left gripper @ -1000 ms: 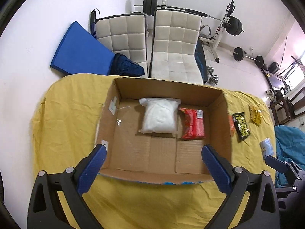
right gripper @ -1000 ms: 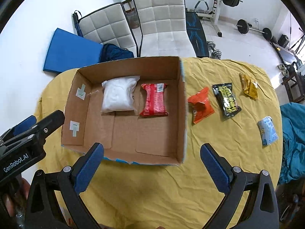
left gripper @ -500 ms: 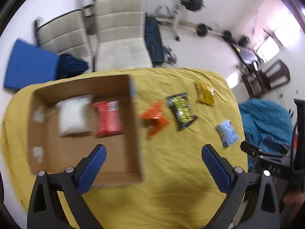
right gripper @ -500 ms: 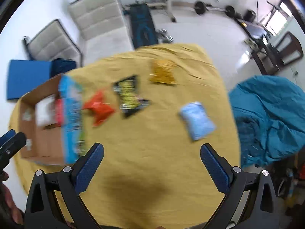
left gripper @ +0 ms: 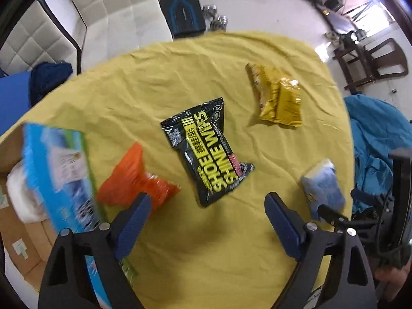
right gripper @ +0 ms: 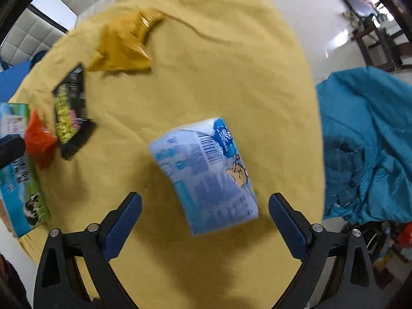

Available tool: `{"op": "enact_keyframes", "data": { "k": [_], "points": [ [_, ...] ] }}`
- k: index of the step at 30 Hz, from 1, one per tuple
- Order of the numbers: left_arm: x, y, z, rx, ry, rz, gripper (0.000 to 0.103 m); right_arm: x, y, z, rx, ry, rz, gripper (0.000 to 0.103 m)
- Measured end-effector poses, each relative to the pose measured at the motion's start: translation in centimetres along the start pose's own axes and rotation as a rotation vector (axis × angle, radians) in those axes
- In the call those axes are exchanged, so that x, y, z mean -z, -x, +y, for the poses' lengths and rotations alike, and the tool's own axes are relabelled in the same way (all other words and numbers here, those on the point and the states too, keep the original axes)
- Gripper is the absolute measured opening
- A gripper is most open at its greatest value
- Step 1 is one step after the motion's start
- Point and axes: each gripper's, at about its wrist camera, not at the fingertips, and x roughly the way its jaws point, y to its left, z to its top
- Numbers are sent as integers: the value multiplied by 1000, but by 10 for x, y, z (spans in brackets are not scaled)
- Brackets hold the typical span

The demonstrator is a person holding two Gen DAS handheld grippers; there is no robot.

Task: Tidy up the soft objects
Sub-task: 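Grasp the black wipes pack with the left tool while the right tool grasps the light-blue pack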

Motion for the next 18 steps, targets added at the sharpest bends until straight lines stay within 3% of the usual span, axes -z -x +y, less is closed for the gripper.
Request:
{"op": "enact_keyframes", "data": {
  "k": [1,3,11,12,13,16,18],
  "points": [
    [-7,-10,1,-4,12,21,90,-3,-8,-2,-4,-5,15,90],
    [-18,-24,0,-10,22,45,90,-7,-23,-6,-14,-23,41,73],
    [-40,-75,0,-37,94,150,90,-18,-34,-16,-46,-122,26,53],
    [-40,-81,0,-40,97,160,87,-20,-34,-16,-49,-134,26,50],
    [-40,-85,1,-41,103,165,66,-22,-34,-17,-54,-147,26,48],
    [-35,-83,-5,-67,72,147,55,-26,-32,-16,-74,-184,24,46],
    [-26,-78,-9,-82,50,133,53,-24,-31,-14,-98,-193,35,44]
  ]
}}
